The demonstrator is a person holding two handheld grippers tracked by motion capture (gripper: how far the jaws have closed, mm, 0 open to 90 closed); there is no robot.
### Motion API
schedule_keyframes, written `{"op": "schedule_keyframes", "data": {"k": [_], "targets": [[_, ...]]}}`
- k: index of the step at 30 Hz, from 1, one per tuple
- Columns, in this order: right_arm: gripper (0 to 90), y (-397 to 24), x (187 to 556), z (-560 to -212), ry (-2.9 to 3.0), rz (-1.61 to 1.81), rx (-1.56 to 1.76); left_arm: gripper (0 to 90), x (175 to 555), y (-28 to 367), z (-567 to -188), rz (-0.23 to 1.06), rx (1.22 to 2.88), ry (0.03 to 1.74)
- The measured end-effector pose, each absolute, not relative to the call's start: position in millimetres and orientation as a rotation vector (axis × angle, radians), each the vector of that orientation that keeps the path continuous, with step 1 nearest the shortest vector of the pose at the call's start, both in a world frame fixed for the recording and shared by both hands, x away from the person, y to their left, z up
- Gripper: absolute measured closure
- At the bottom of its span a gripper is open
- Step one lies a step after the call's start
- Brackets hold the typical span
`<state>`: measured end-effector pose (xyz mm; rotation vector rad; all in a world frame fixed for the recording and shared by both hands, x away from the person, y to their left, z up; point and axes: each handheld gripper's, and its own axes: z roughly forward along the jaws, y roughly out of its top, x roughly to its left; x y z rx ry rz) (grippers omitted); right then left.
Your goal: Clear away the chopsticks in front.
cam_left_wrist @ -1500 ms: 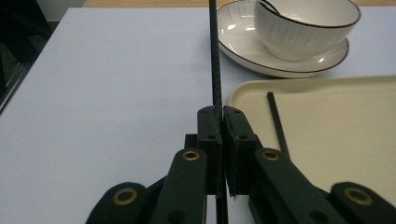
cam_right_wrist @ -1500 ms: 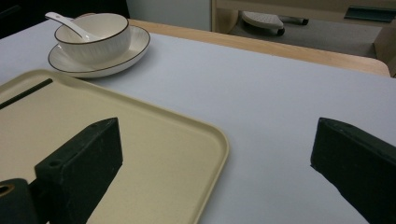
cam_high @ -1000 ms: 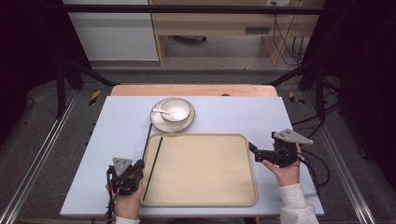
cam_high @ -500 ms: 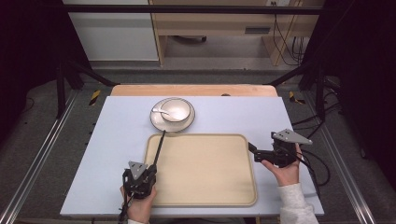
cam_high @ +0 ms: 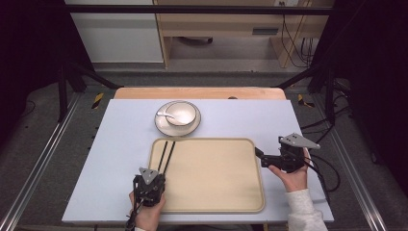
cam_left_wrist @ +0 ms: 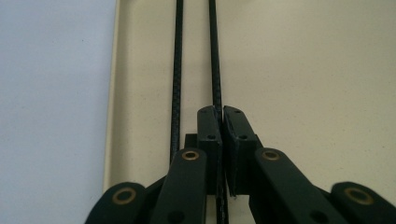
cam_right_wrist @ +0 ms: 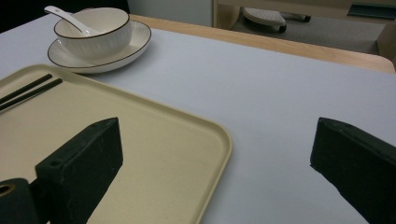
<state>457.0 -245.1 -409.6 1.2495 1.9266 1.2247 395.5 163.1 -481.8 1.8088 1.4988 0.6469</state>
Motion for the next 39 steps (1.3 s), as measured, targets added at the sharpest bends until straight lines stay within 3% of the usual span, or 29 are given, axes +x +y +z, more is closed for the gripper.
{"op": "schedule_keyframes", "data": {"k": [9, 26, 33, 39], "targets": [[2.6, -244, 457, -411, 1.936, 1.216, 1.250, 81.4, 399, 163, -477, 0.635, 1.815, 1.455], [2.3, -250, 455, -407, 1.908, 1.239, 1.256, 31.8, 443, 193, -406, 0.602, 1.789, 1.082], [2.3, -254, 455, -406, 1.898, 1.245, 1.260, 19.7, 451, 226, -402, 0.603, 1.799, 1.092], [2.2, -255, 455, -407, 1.894, 1.240, 1.272, 16.9, 453, 255, -420, 0.601, 1.803, 1.160]]}}
